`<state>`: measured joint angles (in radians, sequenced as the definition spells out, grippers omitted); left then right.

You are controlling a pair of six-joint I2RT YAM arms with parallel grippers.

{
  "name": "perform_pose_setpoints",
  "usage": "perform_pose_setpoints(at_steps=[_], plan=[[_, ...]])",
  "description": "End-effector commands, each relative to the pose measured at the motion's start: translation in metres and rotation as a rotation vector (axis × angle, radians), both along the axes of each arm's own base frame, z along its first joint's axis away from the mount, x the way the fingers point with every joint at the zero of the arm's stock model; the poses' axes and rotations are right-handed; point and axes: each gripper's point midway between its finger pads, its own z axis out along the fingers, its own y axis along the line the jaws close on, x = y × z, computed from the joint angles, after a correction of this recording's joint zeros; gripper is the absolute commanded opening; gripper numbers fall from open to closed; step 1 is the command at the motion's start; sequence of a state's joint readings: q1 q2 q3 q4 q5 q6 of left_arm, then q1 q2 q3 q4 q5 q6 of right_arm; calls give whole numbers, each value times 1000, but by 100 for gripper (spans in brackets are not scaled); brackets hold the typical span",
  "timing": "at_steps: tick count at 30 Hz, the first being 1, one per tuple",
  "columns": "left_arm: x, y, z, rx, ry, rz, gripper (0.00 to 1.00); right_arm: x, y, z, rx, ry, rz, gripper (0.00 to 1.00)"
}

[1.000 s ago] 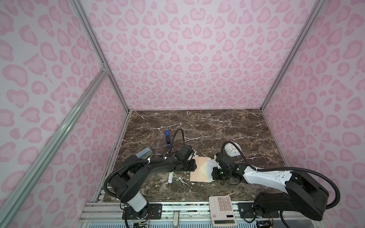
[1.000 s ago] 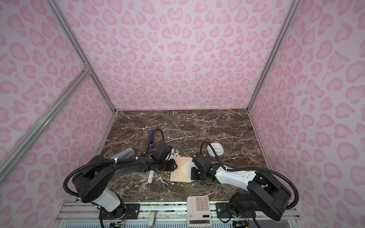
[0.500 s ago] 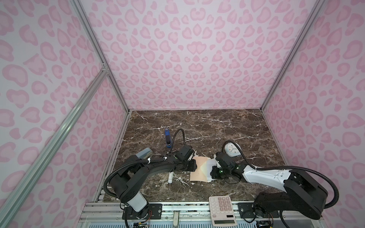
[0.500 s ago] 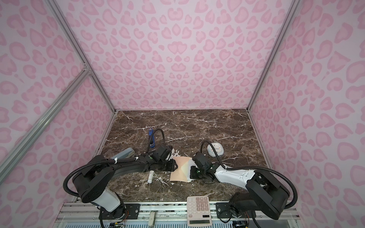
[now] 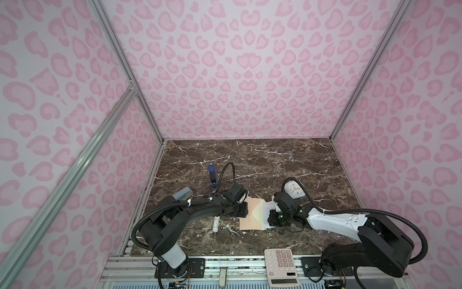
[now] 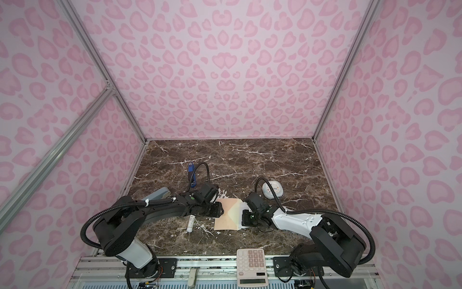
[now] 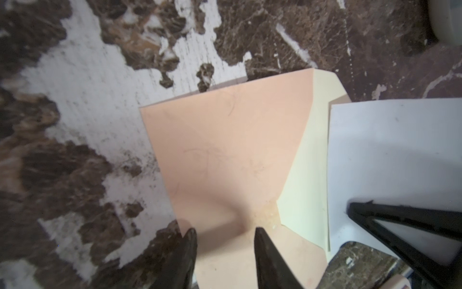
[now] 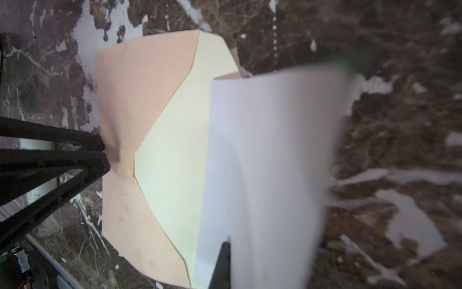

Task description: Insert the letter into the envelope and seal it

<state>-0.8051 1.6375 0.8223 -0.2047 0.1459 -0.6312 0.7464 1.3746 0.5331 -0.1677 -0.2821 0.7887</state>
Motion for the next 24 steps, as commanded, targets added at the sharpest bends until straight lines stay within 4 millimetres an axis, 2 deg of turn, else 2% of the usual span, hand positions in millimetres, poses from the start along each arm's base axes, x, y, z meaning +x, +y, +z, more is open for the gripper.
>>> perform_pose_setpoints(at_steps=[1, 14, 20, 24], plan=[[-8, 13, -12, 65, 35, 1, 41, 0, 1, -3, -7, 3, 19, 0], [-8, 17, -9, 95, 23, -2, 42, 3, 10, 0, 4, 17, 35, 0], [-7, 22, -7, 133, 9, -9, 42, 4, 10, 7, 2, 10, 41, 18], [-7, 23, -8, 141, 10, -11, 42, 5, 9, 12, 6, 3, 39, 22]])
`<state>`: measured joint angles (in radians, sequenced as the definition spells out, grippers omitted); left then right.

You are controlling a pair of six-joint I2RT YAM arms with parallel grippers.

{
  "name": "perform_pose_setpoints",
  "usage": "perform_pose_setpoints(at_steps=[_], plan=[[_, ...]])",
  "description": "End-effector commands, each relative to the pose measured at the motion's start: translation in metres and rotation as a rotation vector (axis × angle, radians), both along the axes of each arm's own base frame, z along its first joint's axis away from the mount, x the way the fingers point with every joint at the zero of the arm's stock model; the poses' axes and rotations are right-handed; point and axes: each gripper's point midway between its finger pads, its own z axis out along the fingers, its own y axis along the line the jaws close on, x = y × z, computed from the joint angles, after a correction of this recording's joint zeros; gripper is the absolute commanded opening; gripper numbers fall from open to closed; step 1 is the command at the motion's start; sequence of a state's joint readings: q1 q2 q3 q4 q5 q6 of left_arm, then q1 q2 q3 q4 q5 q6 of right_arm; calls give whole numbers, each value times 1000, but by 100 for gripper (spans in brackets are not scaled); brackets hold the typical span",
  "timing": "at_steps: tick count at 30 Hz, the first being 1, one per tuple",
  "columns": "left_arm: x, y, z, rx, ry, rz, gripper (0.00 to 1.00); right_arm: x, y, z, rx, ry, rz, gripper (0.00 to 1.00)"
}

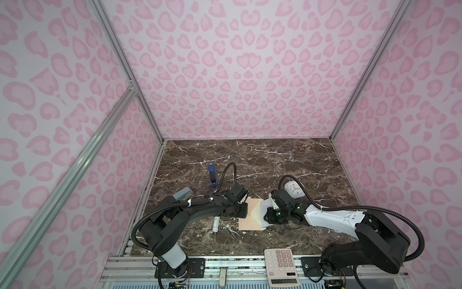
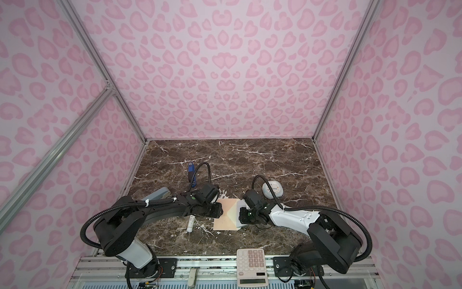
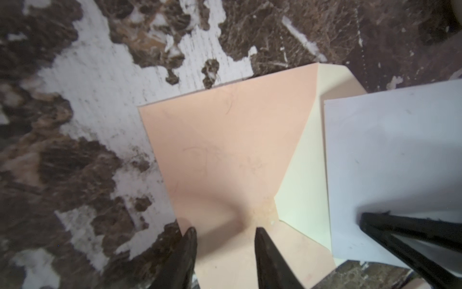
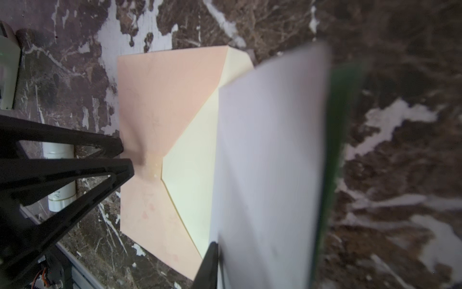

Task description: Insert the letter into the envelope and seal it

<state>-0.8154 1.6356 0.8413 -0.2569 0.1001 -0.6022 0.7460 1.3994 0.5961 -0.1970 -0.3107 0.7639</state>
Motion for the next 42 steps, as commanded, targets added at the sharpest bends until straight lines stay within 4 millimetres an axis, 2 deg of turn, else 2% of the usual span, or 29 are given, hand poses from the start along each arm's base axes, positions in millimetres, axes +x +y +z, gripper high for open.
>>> perform_pose_setpoints(at_steps=[1, 12, 17, 22, 25, 42], plan=[[-7, 18, -9, 85, 29, 7, 42, -1, -3, 2, -10, 1, 4, 23], [-7, 20, -11, 104, 29, 5, 42, 8, -10, 19, 30, -11, -24, 25], [-8, 20, -12, 106, 32, 3, 42, 11, -11, 21, 40, -12, -31, 20], [-7, 19, -13, 104, 32, 3, 42, 12, -10, 20, 45, -5, -40, 5], [-7, 18, -12, 98, 32, 3, 42, 12, -10, 17, 49, 3, -51, 1], [-8, 15, -14, 90, 41, -2, 42, 14, -11, 6, 51, 31, -117, 0]])
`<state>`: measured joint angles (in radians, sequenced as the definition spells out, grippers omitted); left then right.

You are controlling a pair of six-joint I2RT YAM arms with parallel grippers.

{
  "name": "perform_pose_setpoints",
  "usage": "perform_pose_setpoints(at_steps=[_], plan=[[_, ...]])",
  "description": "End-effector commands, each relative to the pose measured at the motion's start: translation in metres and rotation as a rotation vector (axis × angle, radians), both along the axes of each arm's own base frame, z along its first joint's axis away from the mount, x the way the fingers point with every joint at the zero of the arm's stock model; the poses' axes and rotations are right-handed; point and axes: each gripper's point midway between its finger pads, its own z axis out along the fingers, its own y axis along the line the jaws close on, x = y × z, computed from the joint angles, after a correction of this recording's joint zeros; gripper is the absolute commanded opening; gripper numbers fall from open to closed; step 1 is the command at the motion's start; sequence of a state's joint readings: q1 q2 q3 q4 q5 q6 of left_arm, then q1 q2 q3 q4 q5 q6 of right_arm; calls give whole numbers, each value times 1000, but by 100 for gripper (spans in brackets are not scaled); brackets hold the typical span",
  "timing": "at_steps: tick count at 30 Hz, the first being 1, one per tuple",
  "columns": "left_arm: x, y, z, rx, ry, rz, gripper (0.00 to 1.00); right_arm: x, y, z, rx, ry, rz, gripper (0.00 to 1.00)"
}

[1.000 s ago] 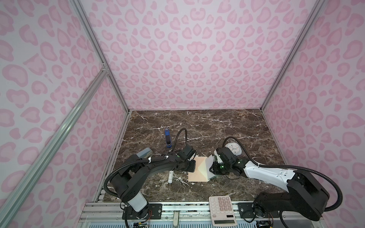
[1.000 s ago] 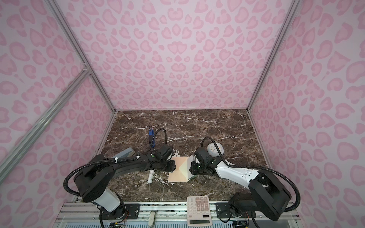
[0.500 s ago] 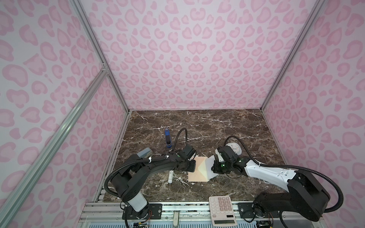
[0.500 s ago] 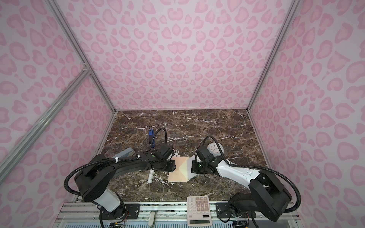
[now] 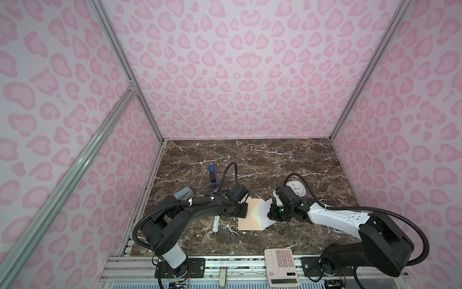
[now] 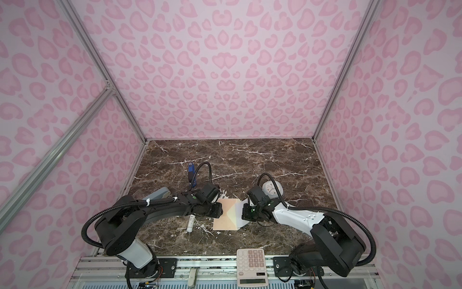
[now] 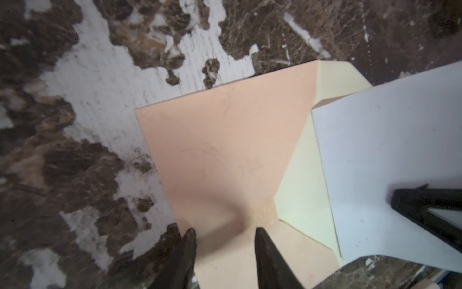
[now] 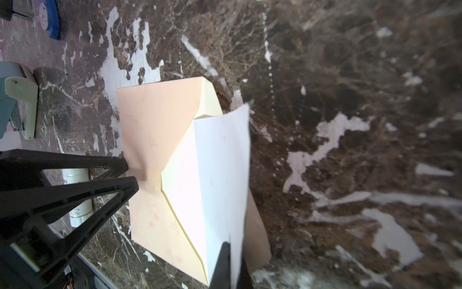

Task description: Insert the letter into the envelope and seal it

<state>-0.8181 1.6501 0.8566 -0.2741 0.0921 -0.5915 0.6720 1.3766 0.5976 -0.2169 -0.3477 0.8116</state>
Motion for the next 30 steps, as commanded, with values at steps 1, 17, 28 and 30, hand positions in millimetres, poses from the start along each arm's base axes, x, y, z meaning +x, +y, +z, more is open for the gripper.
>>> perform_pose_setpoints(at_steps=[1, 17, 28, 30], plan=[[-8, 15, -13, 70, 37, 6, 42, 4, 1, 0, 14, -11, -25, 0], [-10, 13, -14, 66, 40, -1, 42, 8, -10, -3, -30, 8, -120, 0], [-11, 10, -16, 57, 46, -14, 42, 12, -2, -5, -37, 14, -103, 0], [-11, 10, -16, 56, 46, -16, 42, 12, 0, -5, -37, 14, -99, 0]])
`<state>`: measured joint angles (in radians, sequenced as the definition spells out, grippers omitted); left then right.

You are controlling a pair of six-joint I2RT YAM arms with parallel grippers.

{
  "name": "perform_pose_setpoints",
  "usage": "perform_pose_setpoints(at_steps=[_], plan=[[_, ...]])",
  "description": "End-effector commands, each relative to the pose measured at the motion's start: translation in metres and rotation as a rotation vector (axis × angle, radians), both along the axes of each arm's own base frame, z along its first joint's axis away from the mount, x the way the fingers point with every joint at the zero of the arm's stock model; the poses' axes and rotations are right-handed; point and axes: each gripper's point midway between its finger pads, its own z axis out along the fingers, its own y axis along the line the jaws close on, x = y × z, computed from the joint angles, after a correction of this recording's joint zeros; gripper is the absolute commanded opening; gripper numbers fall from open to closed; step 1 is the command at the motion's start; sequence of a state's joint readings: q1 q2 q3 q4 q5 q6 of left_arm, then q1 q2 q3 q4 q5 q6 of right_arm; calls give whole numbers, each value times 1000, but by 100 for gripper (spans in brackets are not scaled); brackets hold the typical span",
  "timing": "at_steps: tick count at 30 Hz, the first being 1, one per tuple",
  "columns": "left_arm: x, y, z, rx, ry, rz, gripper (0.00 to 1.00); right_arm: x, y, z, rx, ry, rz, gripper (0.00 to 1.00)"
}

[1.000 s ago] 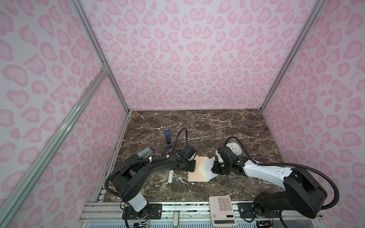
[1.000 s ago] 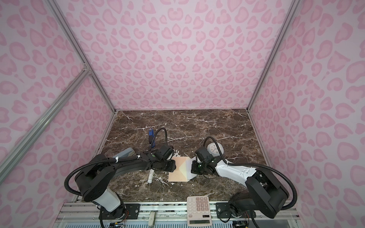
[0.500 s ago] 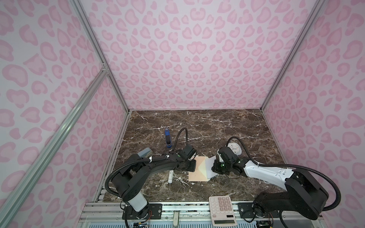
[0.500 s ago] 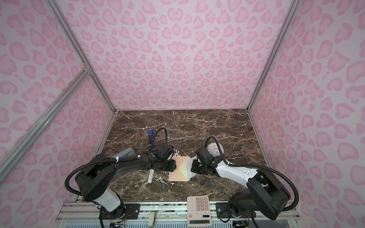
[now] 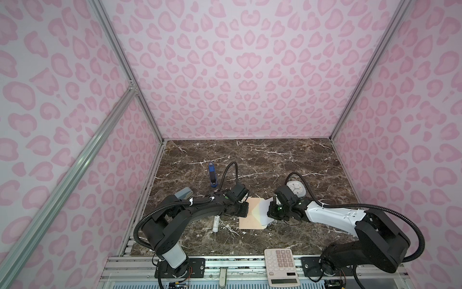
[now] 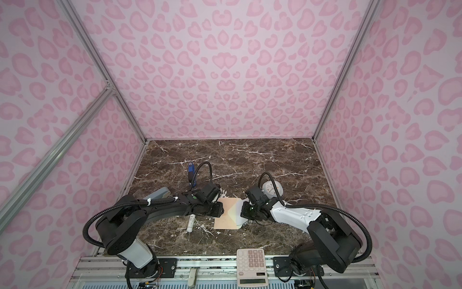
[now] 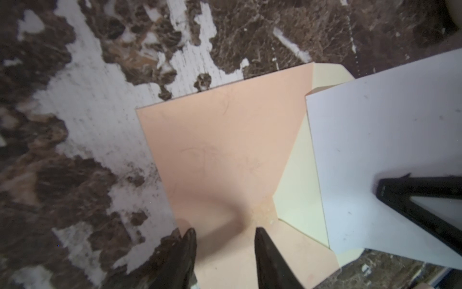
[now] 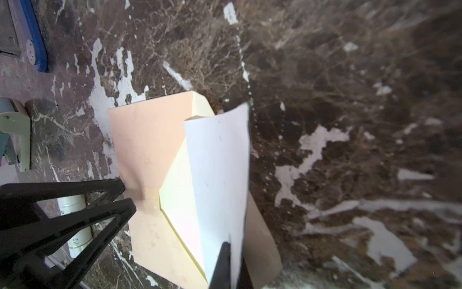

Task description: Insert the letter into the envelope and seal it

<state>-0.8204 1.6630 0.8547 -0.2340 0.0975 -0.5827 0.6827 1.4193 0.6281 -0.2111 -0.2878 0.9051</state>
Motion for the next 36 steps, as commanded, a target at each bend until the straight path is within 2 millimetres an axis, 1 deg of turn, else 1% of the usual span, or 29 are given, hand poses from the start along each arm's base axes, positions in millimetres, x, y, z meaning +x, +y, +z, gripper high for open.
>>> perform_pose_setpoints(at_steps=[1, 5, 7, 13, 15, 21, 28, 36], plan=[[-15, 16, -16, 78, 63, -4, 42, 1, 0, -2, -15, -1, 1, 0], [-15, 17, -17, 81, 62, -4, 42, 0, 0, -5, -21, 8, 6, 0], [-15, 18, -17, 85, 61, -3, 42, 0, -1, -3, -26, 4, 5, 0], [-15, 19, -16, 87, 60, 3, 42, -1, -20, 3, -88, -21, -38, 0], [-14, 18, -15, 84, 60, 2, 42, 0, -22, 3, -92, -23, -51, 0], [-14, 15, -14, 77, 62, -7, 42, -1, -17, -6, -81, 11, -68, 0], [-15, 15, -14, 76, 62, -12, 42, 4, -12, -4, -76, 9, -60, 0], [-14, 15, -11, 78, 51, -12, 42, 6, -8, -7, -81, 21, -50, 0]])
